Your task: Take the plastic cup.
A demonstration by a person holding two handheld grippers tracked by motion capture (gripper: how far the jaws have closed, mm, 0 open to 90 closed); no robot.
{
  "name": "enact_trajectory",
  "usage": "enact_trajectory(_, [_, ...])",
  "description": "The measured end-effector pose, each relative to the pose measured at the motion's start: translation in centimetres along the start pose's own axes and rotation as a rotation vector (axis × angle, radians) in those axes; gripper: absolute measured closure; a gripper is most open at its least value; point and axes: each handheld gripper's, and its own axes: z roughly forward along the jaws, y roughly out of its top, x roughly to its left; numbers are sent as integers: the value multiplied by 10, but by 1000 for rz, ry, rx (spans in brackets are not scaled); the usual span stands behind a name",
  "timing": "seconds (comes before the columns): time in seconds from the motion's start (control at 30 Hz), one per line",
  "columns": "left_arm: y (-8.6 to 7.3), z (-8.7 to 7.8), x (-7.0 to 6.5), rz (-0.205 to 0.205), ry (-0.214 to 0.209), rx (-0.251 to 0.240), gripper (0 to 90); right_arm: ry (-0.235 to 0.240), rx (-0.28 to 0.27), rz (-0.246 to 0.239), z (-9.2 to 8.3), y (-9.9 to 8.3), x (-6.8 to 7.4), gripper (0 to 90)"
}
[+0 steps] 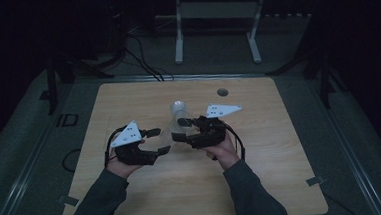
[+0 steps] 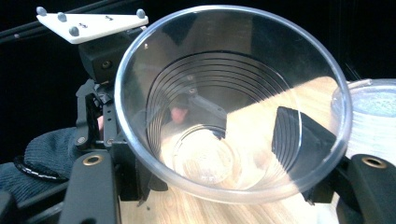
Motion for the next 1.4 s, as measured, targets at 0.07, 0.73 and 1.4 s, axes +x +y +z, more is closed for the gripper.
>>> enact_trajectory(0.07, [0,0,0,3,6,5,311,-20,17,-6,0,1,0,329])
enact_trajectory(0.73, [1,4,-4,25,35,45,314,-101,137,-55,4,8,5,330])
enact_trajectory(1.4, [3,8,-6,40,57,58,325,-125,186,-89,8,15,9,331])
